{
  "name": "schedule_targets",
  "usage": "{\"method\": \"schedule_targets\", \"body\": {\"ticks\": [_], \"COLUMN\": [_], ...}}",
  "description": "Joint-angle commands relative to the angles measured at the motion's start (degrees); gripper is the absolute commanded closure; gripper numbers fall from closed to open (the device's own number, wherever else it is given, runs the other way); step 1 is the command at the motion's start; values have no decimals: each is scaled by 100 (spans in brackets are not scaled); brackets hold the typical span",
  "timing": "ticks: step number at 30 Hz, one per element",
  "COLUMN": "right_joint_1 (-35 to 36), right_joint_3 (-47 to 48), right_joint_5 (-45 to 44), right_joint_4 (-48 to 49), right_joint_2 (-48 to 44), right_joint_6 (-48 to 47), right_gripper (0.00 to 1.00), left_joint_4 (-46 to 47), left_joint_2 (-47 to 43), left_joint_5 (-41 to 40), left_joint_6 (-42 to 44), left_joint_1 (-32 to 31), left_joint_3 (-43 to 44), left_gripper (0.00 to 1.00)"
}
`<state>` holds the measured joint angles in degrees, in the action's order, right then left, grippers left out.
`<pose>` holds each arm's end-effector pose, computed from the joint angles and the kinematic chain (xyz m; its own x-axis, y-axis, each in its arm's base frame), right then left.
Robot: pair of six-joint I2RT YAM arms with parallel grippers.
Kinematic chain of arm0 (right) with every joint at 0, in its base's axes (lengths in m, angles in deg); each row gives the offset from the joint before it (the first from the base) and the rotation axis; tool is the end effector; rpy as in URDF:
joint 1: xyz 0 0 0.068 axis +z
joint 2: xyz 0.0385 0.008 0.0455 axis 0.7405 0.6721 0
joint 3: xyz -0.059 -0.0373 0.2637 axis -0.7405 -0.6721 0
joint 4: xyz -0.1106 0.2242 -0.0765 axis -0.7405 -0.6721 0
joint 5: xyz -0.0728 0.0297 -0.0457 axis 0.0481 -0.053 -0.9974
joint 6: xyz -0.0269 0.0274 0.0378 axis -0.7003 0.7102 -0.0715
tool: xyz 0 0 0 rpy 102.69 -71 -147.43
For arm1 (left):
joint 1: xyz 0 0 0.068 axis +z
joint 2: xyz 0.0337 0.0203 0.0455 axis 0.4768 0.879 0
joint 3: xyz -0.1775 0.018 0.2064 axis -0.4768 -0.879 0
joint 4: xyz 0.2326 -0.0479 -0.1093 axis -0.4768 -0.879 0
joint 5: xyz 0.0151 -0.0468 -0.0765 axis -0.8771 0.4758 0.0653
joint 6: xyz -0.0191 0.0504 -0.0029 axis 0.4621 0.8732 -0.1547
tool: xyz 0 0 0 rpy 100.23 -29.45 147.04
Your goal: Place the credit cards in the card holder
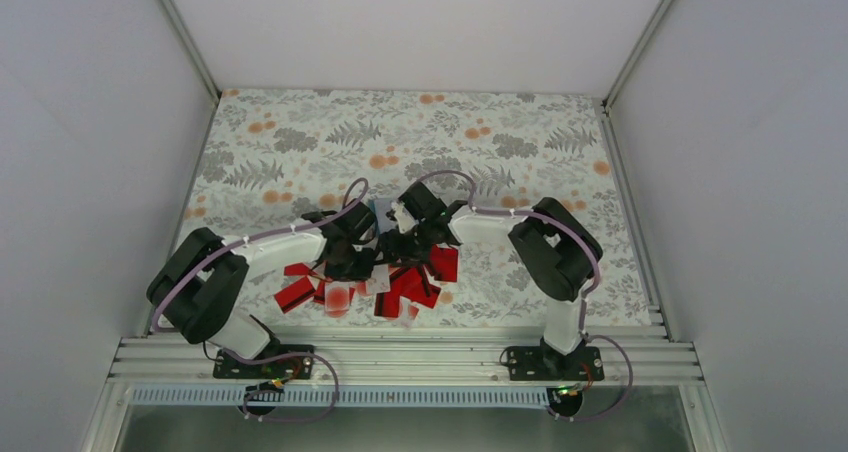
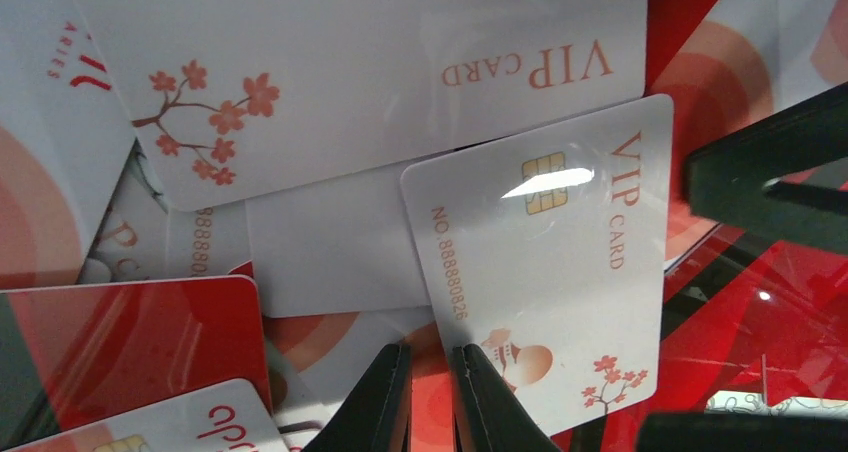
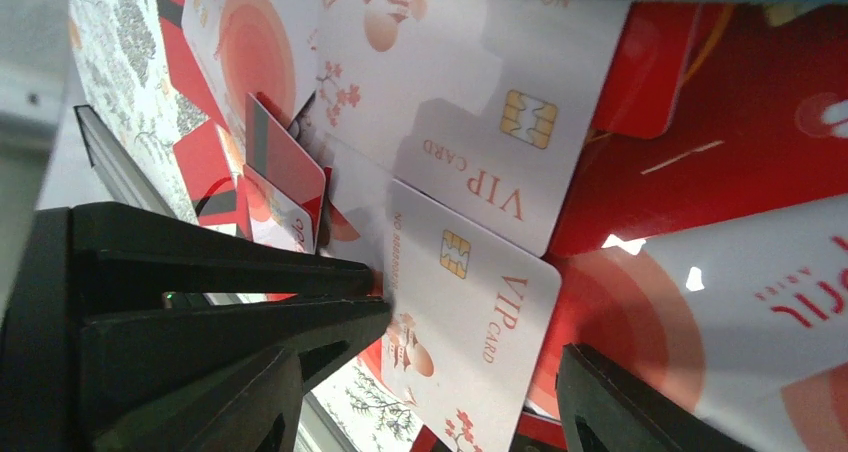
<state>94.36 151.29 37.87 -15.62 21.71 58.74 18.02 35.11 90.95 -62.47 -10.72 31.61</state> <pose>0.2372 0.2807 0.1356 -0.9654 -0.2589 -0.0310 -0.2070 0.6885 0.6951 0.1856 -0.1593 0.1469 -0.9970 0.0584 -0.0505 0.0691 0.9667 -0.2464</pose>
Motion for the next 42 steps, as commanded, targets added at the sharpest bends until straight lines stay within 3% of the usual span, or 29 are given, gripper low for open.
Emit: {"method": "schedule_targets", "body": {"ticks": [1, 12, 23, 36, 42], "right_joint_1": [21, -154, -297, -370, -370], "right_joint_3": [-186, -682, -1014, -1205, -907], "right_joint_5": [286, 1181, 2249, 2725, 2309], "right_joint_4": [275, 1345, 2640, 2675, 1575], "right_joint_2": [244, 159, -268, -372, -159], "right_joint_6": [15, 486, 574, 232, -540], "right_gripper": [35, 36, 40, 48, 51], "left_joint_4": [355, 731, 1597, 2096, 2192], "left_joint_2": [279, 443, 204, -30, 62], "left_joint_5": [163, 361, 1105, 1448, 1479], "left_joint_6": [71, 118, 98, 90, 100], "left_joint_1": [9, 9, 81, 325, 367], "left_joint_3": [-200, -477, -864, -1188, -1203], "left_gripper": [87, 89, 91, 92, 92]}}
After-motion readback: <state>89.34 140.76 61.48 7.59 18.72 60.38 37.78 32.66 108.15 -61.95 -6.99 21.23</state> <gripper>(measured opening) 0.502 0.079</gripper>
